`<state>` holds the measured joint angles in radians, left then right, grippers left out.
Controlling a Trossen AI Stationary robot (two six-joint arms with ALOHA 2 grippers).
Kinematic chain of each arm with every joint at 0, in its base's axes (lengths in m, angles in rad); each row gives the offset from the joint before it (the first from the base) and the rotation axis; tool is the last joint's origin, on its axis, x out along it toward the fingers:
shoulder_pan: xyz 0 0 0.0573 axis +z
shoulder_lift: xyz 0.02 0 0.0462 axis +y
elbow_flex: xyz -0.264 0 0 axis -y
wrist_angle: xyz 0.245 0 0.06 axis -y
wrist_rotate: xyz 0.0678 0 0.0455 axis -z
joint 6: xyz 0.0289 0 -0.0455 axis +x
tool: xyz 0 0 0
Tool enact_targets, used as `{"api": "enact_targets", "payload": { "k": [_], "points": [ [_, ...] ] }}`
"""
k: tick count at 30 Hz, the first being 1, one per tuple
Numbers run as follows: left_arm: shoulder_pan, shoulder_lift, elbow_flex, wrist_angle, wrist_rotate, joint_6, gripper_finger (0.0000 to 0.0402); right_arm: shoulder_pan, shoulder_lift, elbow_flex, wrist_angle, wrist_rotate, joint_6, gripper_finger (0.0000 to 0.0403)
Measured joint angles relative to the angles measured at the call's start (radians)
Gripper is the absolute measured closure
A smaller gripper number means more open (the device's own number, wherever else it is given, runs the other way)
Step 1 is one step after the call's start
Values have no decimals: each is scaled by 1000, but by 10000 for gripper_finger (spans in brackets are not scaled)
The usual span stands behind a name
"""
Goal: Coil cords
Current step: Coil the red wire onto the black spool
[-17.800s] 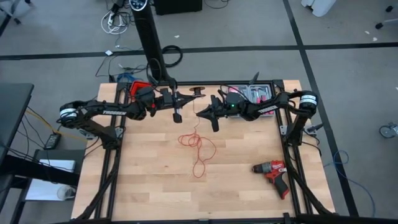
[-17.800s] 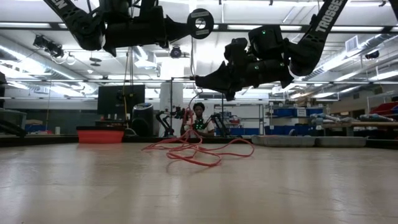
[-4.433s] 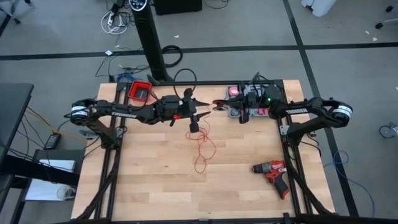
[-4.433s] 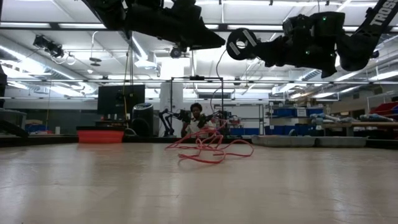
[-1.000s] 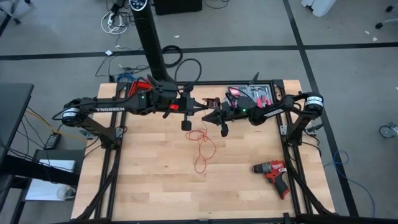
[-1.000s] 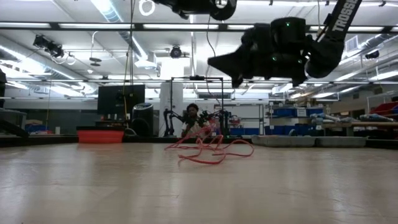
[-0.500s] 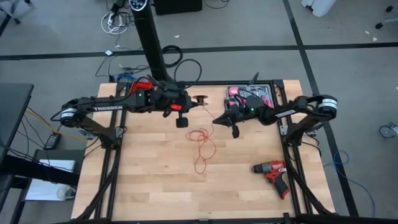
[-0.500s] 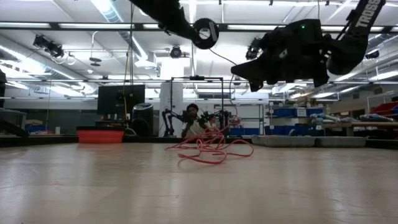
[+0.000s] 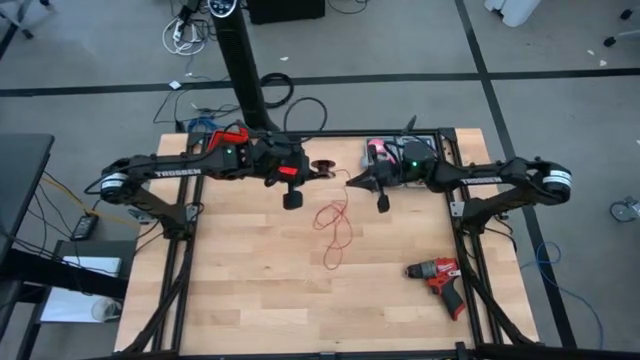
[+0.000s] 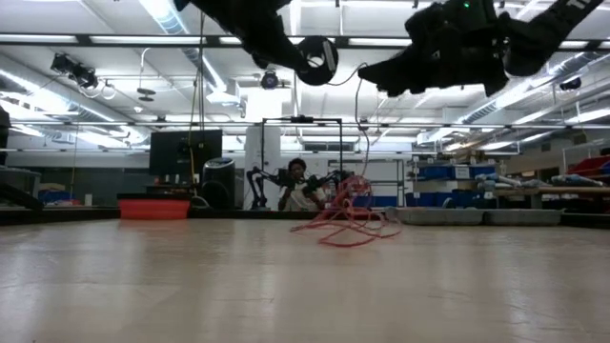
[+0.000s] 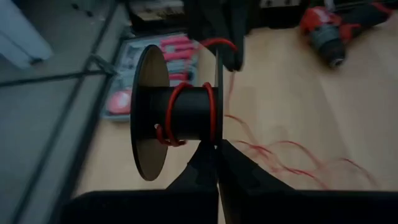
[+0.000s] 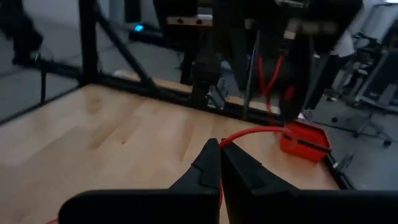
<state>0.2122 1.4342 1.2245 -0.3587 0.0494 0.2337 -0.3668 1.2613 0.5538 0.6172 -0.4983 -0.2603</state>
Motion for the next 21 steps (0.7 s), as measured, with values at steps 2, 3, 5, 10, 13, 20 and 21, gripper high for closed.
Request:
{"api": "enact_targets", "payload": {
  "k": [2, 3, 5, 10, 13, 20, 21],
  "points": [
    [-2, 28, 0, 5, 32, -15, 401, 0, 0, 46, -77, -13, -56, 403],
    [-3, 38, 0, -2, 46, -28, 401, 0, 0, 71, -111, -23, -73, 403],
    [-3, 65, 0, -25, 62, -43, 401, 0, 0, 118, -184, -53, -100, 403],
    [-3, 110, -1, -38, 57, -78, 401, 2, -1, 225, -408, -123, -150, 403],
    [3, 118, -1, -27, 33, -85, 401, 12, -1, 279, -533, -124, -162, 403],
    [4, 153, -1, 30, 189, -85, 401, 24, -1, 315, -535, -130, -224, 403],
    [4, 160, -1, 26, 214, -85, 401, 24, -1, 315, -531, -136, -225, 403]
  ]
}}
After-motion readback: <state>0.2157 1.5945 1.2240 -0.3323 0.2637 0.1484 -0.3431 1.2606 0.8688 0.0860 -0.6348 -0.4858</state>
